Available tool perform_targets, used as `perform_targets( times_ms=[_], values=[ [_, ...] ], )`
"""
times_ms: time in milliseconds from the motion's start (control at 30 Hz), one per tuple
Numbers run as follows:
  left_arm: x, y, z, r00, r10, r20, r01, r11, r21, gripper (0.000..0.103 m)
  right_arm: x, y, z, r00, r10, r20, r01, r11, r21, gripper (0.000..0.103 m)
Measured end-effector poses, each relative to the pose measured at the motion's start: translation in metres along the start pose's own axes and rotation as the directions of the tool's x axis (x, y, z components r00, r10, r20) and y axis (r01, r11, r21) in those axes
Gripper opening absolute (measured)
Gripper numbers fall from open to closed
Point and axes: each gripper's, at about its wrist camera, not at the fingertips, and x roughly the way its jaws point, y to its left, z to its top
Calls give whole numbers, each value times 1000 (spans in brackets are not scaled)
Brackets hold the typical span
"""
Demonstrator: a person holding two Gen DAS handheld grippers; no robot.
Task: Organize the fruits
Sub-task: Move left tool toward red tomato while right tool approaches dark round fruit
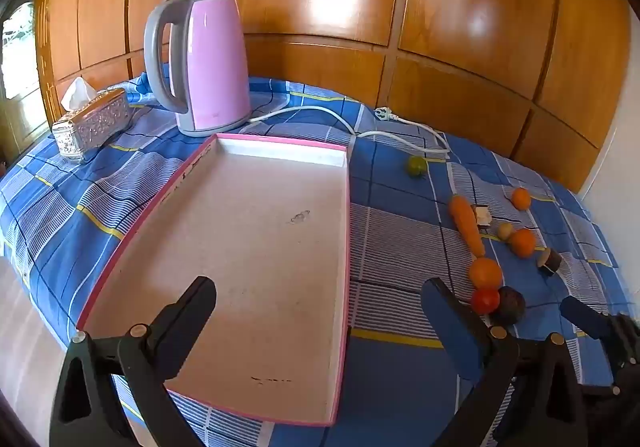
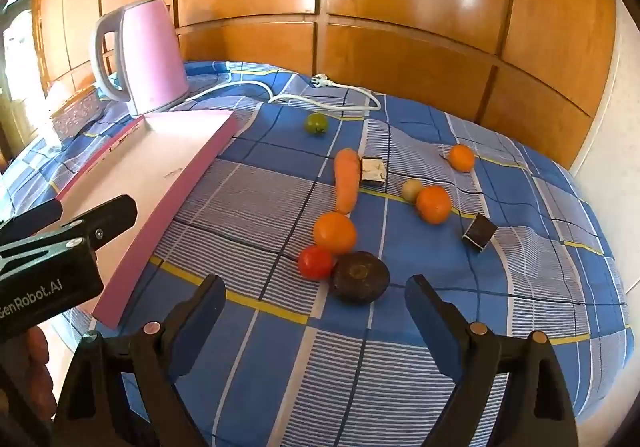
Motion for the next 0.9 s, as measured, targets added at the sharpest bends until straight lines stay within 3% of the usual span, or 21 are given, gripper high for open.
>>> perform_targets(
  times_ms=[500, 900],
  values=[
    [1, 0, 0, 999, -32, -2, 32, 999, -5, 103, -2, 0, 4, 1000, -1, 1, 1, 1000, -12, 92],
    [1, -13, -1, 998, -66, -13, 66, 997, 41, 103, 4, -17, -3, 1000, -5, 8, 5, 999, 54, 92]
  ],
)
